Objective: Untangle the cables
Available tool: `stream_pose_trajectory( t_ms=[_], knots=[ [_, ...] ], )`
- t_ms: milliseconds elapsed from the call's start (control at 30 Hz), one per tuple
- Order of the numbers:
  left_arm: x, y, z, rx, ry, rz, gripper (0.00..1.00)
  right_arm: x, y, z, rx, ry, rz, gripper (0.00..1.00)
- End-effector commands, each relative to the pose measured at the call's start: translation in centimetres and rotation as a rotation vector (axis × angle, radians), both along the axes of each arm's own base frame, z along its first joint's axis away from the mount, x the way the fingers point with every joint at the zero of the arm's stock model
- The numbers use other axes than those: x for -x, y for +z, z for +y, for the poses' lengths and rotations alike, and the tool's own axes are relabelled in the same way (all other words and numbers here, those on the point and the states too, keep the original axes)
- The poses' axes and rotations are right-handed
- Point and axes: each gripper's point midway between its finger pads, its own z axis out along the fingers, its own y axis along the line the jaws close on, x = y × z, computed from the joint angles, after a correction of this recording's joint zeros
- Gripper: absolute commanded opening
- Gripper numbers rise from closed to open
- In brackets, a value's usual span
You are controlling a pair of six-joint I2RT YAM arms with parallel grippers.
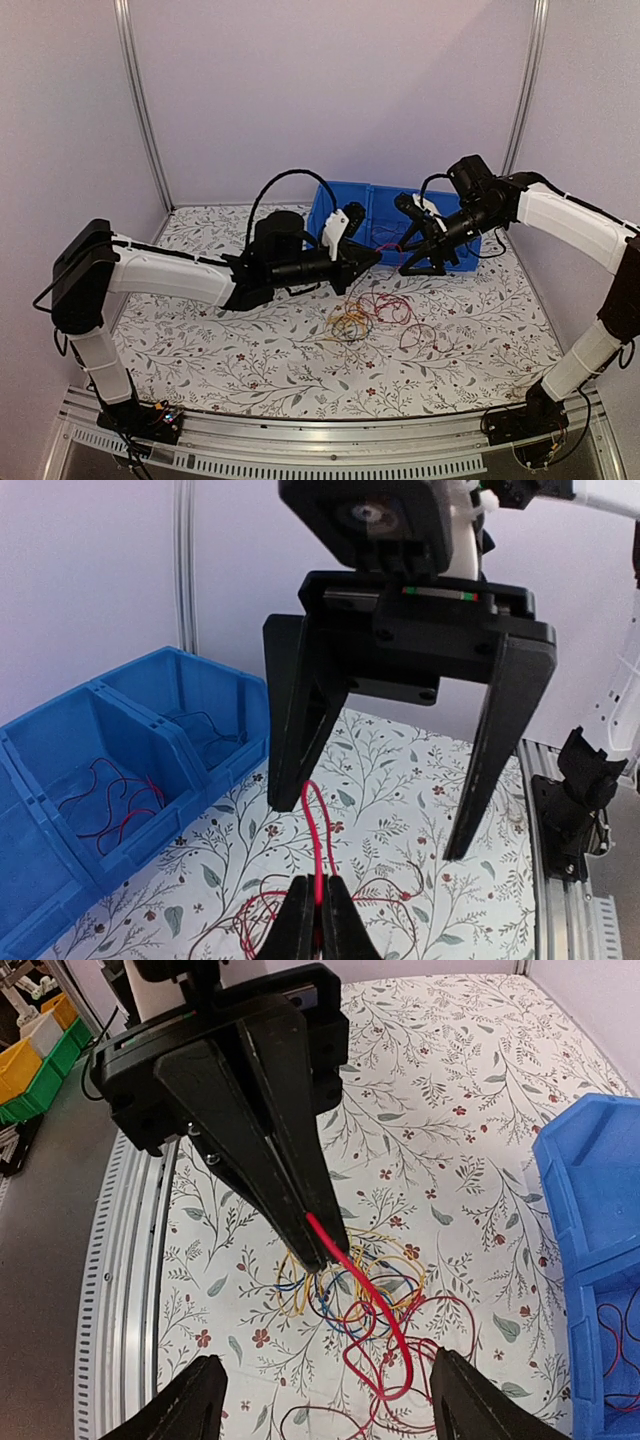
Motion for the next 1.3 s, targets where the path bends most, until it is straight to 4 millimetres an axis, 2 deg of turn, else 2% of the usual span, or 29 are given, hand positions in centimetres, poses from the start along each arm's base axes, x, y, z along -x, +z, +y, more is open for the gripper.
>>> stream_pose_trajectory(
  t_ms=[0,67,100,133,167,233,267,367,433,567,667,767,967,1033,1133,1267],
  knots=[
    [0.2,0.9,-0.9,0.06,-0.019,-0.007,0.0,-0.3,0.1,1.2,-0.053,0.017,0.054,0.69],
    [-0.1,0.7,-1.1,0.06,-0.009,-0.006,0.0,-0.1,0.6,1.5,-0.083,0.033,0.079,0.49],
    [-0.4,0.4,-1.2,0.056,0.003,-0.005,0.0,0.0,0.9,1.7,-0.094,0.042,0.083,0.22],
    [-0.8,0.0,-1.3,0.047,0.017,0.001,0.0,0.0,1.2,1.7,-0.102,0.041,0.08,0.04],
    [-1.4,-0.5,-1.5,0.04,0.043,0.011,0.04,0.1,1.6,1.8,-0.109,0.044,0.079,0.0],
    [-3.2,-2.1,-1.6,0.016,0.126,0.036,0.14,0.4,2.9,1.7,-0.13,0.052,0.064,0.0],
    [-4.3,-3.3,-1.6,0.008,0.186,0.056,0.15,0.9,3.8,1.7,-0.147,0.065,0.063,0.0],
    [-7.5,-6.7,-1.5,0.048,0.305,0.163,0.09,2.2,7.0,1.6,-0.197,0.107,0.03,0.0],
    [-8.7,-9.7,-1.9,0.059,0.321,0.231,0.05,2.6,9.1,1.3,-0.206,0.114,-0.007,0.0],
    [-9.5,-15.6,-2.0,0.024,0.351,0.348,0.03,2.0,14.1,-0.1,-0.209,0.081,-0.147,0.0],
    [-9.3,-18.5,-1.5,-0.004,0.361,0.416,0.03,0.0,19.6,-2.8,-0.275,0.001,-0.317,0.0],
    [-9.0,-20.6,-0.4,-0.049,0.382,0.451,0.03,-0.9,24.4,-5.0,-0.328,-0.057,-0.46,0.0],
    [-7.7,-21.8,2.2,-0.077,0.409,0.503,0.05,-1.9,31.4,-6.2,-0.364,-0.134,-0.688,0.0],
    [-7.2,-22.1,3.2,-0.084,0.422,0.52,0.07,-2.5,32.9,-6.1,-0.386,-0.142,-0.731,0.0],
    [-6.5,-21.1,4.0,-0.053,0.416,0.523,0.1,-4.6,34.0,-6.1,-0.401,-0.202,-0.763,0.0],
    [-5.0,-18.7,4.7,0.0,0.385,0.506,0.15,-7.7,33.8,-6.2,-0.4,-0.286,-0.768,0.0]
  ],
)
